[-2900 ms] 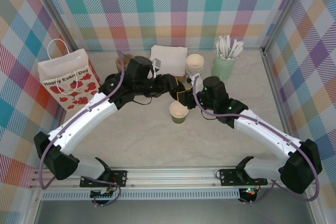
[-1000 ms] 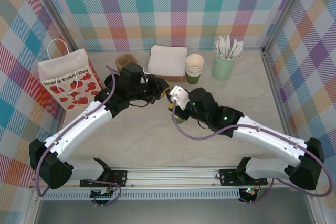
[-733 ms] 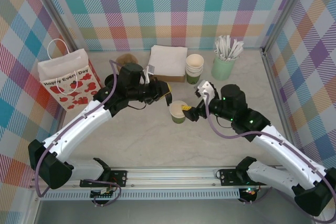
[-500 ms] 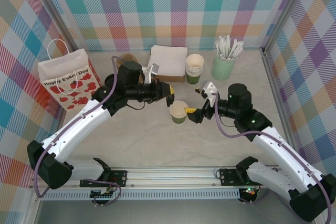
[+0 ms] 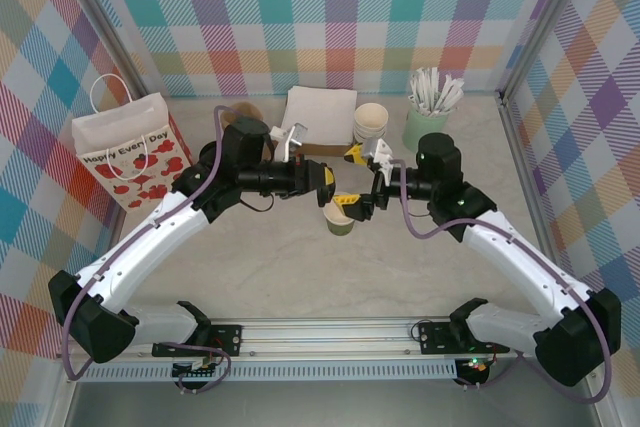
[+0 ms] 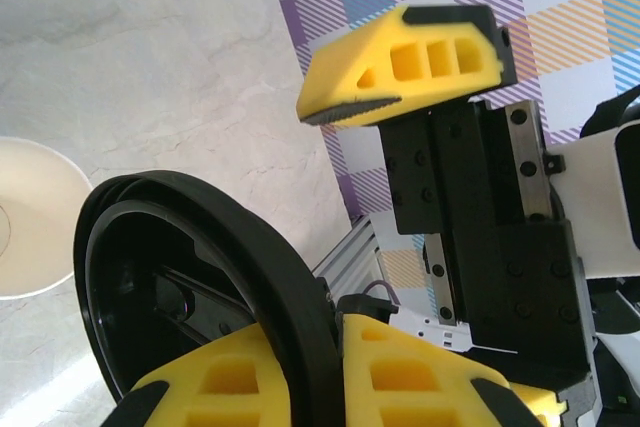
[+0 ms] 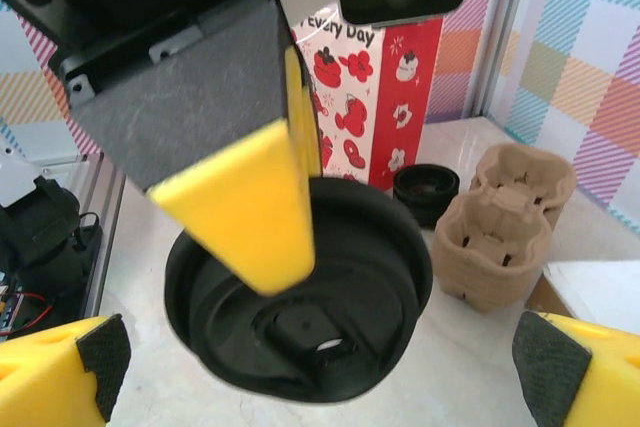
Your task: Pack the takeout coffee
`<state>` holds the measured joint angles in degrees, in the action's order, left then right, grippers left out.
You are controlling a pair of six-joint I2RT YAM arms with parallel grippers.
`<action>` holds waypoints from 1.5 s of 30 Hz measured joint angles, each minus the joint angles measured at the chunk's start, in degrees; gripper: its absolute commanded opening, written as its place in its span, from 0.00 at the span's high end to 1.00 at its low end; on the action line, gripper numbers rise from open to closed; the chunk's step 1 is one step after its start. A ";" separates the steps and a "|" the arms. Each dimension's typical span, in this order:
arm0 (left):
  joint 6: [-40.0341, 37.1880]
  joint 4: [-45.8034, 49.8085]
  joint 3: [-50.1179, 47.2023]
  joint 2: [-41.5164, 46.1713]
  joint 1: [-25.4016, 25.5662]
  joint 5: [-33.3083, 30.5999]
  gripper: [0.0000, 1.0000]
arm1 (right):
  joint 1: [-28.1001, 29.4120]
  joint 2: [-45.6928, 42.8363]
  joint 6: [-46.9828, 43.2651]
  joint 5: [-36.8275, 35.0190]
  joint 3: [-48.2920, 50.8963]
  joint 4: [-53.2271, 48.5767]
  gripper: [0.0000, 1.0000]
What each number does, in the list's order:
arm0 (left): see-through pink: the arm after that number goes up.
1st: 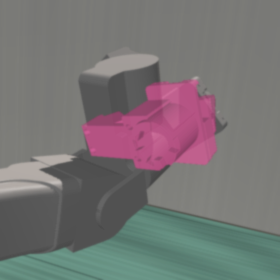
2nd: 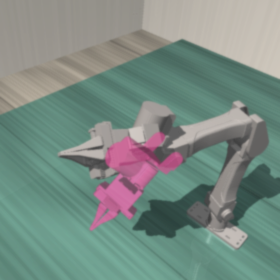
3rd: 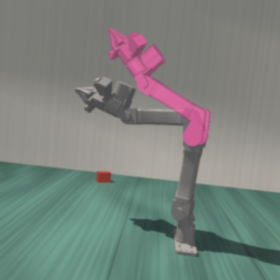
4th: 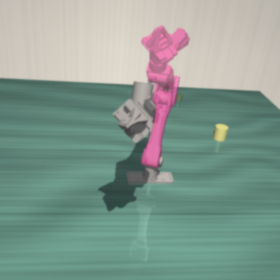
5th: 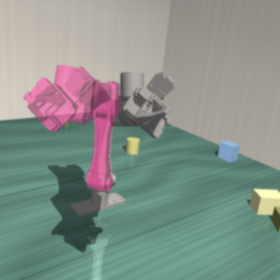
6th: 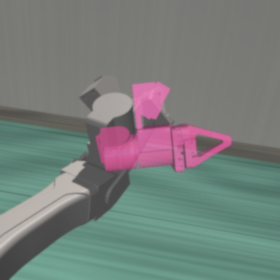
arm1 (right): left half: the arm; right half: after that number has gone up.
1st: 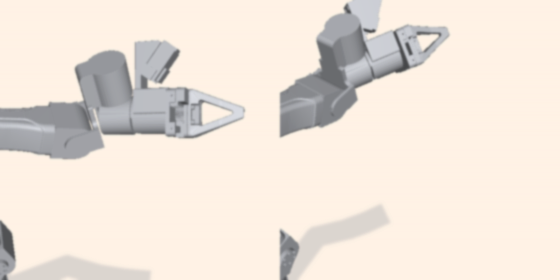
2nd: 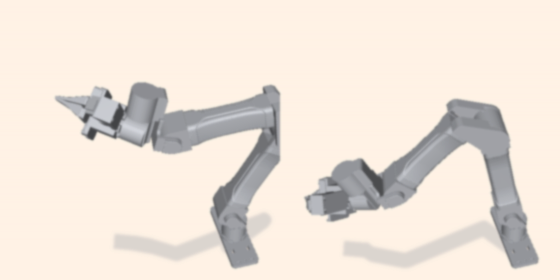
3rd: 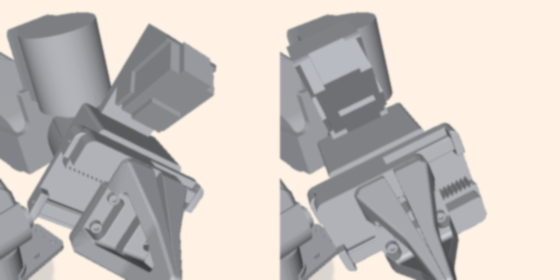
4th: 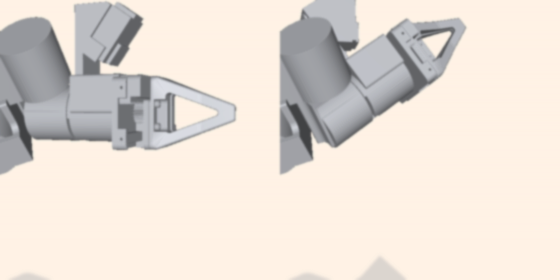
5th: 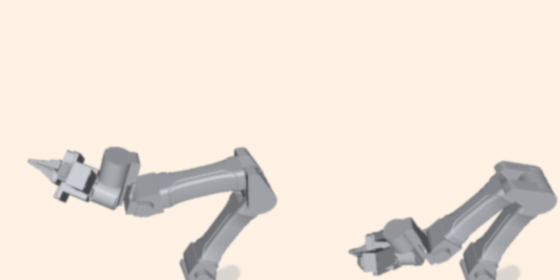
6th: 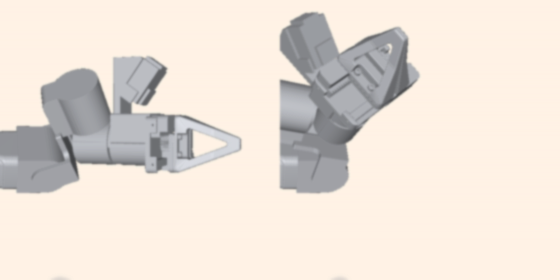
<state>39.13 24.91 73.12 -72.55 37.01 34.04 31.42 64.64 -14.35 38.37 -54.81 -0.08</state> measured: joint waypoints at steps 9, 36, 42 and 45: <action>0.04 -1.18 -0.11 0.00 0.42 0.02 0.89 | 2.01 3.89 0.31 1.84 -1.79 1.40 0.11; 1.77 -1.44 -0.13 0.00 0.83 0.44 0.90 | 1.95 4.37 2.08 3.61 0.09 4.11 0.24; 1.99 -1.27 -0.13 0.00 0.83 0.66 0.90 | 1.95 4.31 3.21 4.02 0.92 5.29 0.22; 2.01 -1.27 -0.13 0.00 0.83 0.70 0.90 | 1.92 4.31 3.52 4.20 1.46 6.14 0.22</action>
<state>41.15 23.64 72.99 -72.55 37.85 34.74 33.34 68.95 -10.83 42.57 -53.34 6.07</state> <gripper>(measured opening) 0.132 0.778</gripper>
